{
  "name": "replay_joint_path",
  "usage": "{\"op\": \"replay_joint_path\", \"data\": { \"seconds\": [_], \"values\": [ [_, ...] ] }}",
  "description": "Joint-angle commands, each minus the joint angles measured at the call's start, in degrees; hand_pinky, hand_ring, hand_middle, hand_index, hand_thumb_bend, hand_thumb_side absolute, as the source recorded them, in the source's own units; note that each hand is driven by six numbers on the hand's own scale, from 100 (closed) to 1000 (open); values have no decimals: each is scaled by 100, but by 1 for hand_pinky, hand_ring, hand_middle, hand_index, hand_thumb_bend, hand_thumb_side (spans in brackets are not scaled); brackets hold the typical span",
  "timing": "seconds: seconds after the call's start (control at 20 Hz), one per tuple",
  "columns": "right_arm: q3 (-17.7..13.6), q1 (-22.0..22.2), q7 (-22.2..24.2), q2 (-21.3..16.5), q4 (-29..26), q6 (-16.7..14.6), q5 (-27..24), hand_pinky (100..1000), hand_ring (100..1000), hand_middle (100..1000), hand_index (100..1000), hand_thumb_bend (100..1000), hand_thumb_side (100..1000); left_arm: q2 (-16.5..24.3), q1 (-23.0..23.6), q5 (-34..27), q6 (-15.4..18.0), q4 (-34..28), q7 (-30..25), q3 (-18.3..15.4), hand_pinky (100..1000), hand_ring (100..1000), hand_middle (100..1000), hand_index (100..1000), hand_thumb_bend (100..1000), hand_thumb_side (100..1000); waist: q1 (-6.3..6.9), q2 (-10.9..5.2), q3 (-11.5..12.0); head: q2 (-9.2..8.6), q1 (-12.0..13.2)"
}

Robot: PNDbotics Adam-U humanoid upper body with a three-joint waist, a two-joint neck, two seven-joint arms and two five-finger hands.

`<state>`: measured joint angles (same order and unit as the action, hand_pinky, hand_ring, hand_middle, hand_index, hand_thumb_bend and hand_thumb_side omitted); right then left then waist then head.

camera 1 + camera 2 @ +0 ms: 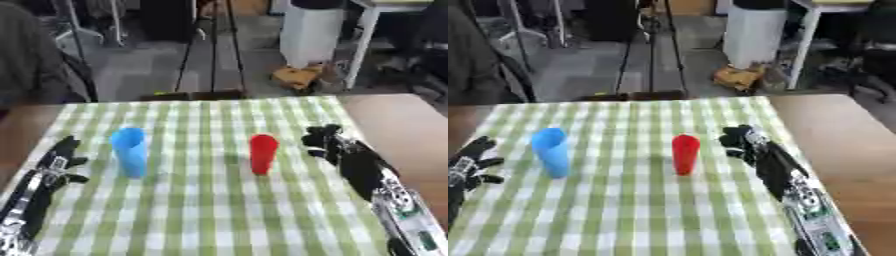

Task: Pour the contents of one cup into another cup.

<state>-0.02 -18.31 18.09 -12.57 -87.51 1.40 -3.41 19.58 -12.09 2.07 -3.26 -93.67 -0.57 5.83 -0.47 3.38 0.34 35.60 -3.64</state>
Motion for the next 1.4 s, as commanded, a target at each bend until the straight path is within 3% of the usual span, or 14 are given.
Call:
{"op": "replay_joint_path", "data": {
  "seconds": [0.05, 0.3, 0.6, 0.65, 0.7, 0.75, 0.8, 0.85, 0.9, 0.95, 1.3, 1.4],
  "values": [
    [-41, -58, 16, -87, -41, -15, -31, 877, 876, 761, 875, 100, 1000, 45, -44, -31, 3, -49, -20, -18, 654, 828, 936, 1000, 198, 1000, 1, -68, -8, -56, 0],
    [-42, -60, 14, -87, -42, -14, -31, 877, 876, 761, 875, 100, 1000, 45, -44, -38, -1, -51, -24, -21, 652, 828, 936, 1000, 202, 1000, 1, -67, -11, -62, 2],
    [-46, -59, 14, -86, -45, -10, -30, 877, 876, 761, 875, 100, 1000, 55, -48, 6, 5, -67, -129, -15, 651, 828, 936, 1000, 273, 1000, 6, -62, -20, -72, 5],
    [-46, -59, 14, -85, -45, -9, -30, 877, 876, 761, 875, 100, 1000, 55, -49, 25, 16, -72, -164, -12, 649, 830, 938, 1000, 395, 922, 7, -61, -23, -75, 3],
    [-47, -59, 14, -84, -46, -8, -30, 877, 876, 761, 875, 100, 1000, 60, -49, 61, 37, -78, -207, -14, 649, 830, 938, 1000, 396, 898, 8, -60, -24, -77, 0],
    [-47, -59, 14, -85, -46, -7, -30, 877, 876, 761, 875, 100, 1000, 66, -49, 112, 54, -80, -244, -21, 649, 832, 939, 1000, 379, 762, 9, -59, -25, -79, -1],
    [-49, -59, 14, -85, -47, -6, -30, 877, 876, 761, 875, 100, 1000, 70, -50, 177, 65, -80, -273, -30, 649, 833, 940, 1000, 364, 731, 10, -59, -26, -80, -1],
    [-50, -59, 13, -85, -47, -6, -30, 877, 876, 761, 875, 100, 1000, 72, -53, 243, 66, -78, -290, -41, 651, 836, 943, 1000, 251, 640, 12, -58, -27, -83, 0],
    [-50, -60, 13, -85, -48, -5, -30, 877, 876, 761, 875, 100, 1000, 73, -57, 307, 61, -75, -296, -50, 653, 837, 945, 1000, 219, 623, 13, -57, -29, -84, -2],
    [-49, -61, 13, -84, -48, -5, -30, 876, 876, 761, 875, 100, 1000, 72, -60, 367, 50, -71, -291, -59, 662, 842, 950, 1000, 100, 547, 13, -57, -30, -85, -4],
    [-46, -68, 26, -87, -53, -9, -27, 876, 876, 761, 875, 100, 1000, 113, -139, 734, -24, -21, -259, -52, 688, 851, 963, 1000, 100, 466, 15, -58, -33, -87, -4],
    [-41, -70, 45, -87, -55, -16, -23, 876, 876, 761, 875, 100, 991, 146, -196, 905, -22, 20, -330, -37, 694, 851, 965, 1000, 150, 462, 16, -61, -34, -90, -1]
  ]
}}
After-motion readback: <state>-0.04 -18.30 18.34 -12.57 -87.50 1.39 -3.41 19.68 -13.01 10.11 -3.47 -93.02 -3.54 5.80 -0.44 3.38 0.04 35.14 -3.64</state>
